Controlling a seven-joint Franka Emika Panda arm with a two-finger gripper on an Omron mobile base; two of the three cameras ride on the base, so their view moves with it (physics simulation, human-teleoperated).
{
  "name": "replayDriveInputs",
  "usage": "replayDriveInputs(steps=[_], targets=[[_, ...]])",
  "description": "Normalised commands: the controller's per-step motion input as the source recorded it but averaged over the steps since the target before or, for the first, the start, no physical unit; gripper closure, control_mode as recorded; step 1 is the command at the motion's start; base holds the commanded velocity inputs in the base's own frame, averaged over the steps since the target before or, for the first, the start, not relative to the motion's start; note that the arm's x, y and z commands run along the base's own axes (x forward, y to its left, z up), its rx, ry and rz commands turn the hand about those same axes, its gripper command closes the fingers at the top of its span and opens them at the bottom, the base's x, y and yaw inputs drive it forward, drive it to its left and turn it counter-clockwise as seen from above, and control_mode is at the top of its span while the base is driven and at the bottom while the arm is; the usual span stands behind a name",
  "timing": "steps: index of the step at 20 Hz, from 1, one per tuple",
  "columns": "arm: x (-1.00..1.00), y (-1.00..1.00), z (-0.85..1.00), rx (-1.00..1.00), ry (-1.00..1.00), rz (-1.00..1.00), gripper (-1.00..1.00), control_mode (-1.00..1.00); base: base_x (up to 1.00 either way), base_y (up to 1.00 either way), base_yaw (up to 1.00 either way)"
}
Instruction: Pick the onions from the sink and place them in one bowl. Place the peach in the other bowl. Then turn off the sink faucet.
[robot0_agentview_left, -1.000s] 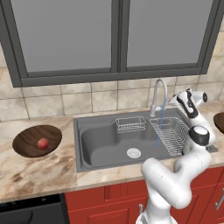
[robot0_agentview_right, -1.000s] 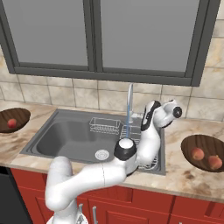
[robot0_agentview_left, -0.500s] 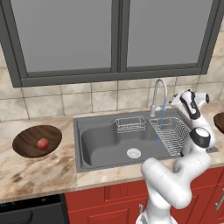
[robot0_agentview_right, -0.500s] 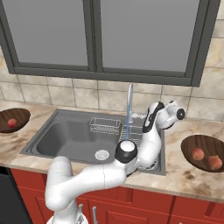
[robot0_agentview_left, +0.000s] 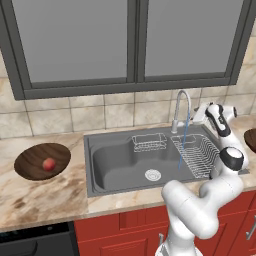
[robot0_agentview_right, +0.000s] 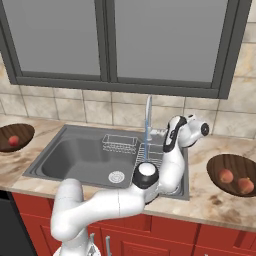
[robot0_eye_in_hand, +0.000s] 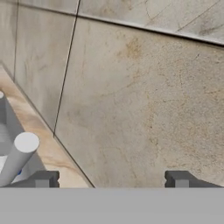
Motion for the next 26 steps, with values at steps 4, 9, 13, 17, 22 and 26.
replayDriveInputs(steps=[4,9,13,17,22,26], targets=[[0.42,0.66,-0.05,0.00,0.00,0.01,-1.00,-1.00,0.00,0.00,0.00],[0.31,0.69,0.08,0.00,0.00,0.00,-1.00,-1.00,0.00,0.00,0.00],[0.34,0.68,0.63,0.00,0.00,0.00,-1.00,-1.00,0.00,0.00,0.00],[0.38,0.71,0.86,0.00,0.00,0.01,-1.00,-1.00,0.00,0.00,0.00],[0.41,0.74,0.97,0.00,-0.03,0.02,-1.00,-1.00,0.00,0.00,0.00],[0.44,0.75,1.00,0.00,-0.10,0.02,-1.00,-1.00,0.00,0.00,0.00]])
